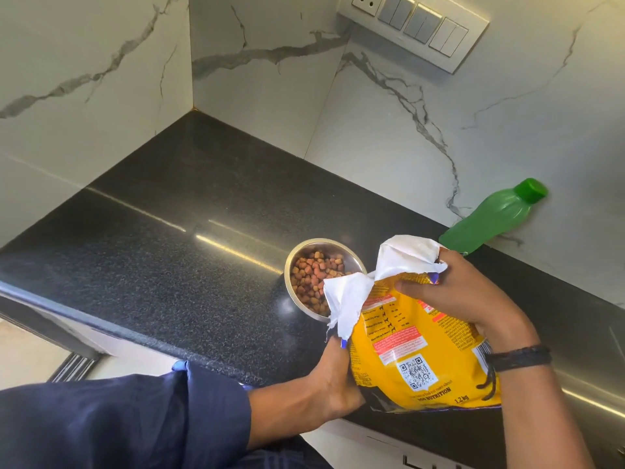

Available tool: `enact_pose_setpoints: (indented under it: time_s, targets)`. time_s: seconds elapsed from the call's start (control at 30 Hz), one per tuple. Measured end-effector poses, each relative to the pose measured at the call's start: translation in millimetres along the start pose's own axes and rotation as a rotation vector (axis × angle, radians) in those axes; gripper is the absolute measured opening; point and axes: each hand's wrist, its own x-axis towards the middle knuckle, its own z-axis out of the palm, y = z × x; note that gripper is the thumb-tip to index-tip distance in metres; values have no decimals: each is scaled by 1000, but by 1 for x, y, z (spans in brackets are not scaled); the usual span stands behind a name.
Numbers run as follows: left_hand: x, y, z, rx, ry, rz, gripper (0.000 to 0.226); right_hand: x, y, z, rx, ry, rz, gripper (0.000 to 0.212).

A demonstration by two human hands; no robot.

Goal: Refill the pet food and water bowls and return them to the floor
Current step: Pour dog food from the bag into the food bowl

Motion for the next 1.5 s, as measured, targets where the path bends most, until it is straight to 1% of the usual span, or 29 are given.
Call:
enact_pose_setpoints:
  time_s: [0.2,0.27,0.37,0.43,0.5,0.57,0.67,0.73,0.87,0.93,1.1,1.23,1.33,1.5]
  targets:
    - [0,2,4,-53,-63,18,53,0,-8,5,46,-84,36,34]
    - [2,1,3,-26,-49,15,54,-1,-10,9,37,-120,20,28]
    - [5,1,0,-11,-26,12,55,1,-12,14,2,-163,5,32]
    - [6,2,-1,-5,-29,14,54,2,-12,14,-10,-161,9,35]
    - [5,3,0,-22,-66,24,52,4,-10,13,-35,-140,8,39]
    - [5,4,0,-44,-87,27,55,6,-7,12,-72,-106,-23,40]
    - [5,4,-1,-32,-29,21,57,7,-4,9,-60,-58,-64,42]
    - [5,4,0,-7,7,21,63,6,-2,6,-50,-51,-94,43]
    - [6,4,2,-27,-35,1,56,6,2,2,1,-31,-69,44]
    - [8,3,0,-42,-27,-4,55,6,3,2,33,-22,-68,41]
    - [8,0,1,-40,-59,7,50,5,2,3,114,-89,20,25]
    - [9,-2,-1,2,-41,-2,50,4,1,7,98,-122,34,33]
    - [6,-1,1,15,-42,-16,50,3,0,9,101,-143,22,26]
    - [2,-2,2,-38,-73,-46,54,3,2,8,46,-117,-1,28]
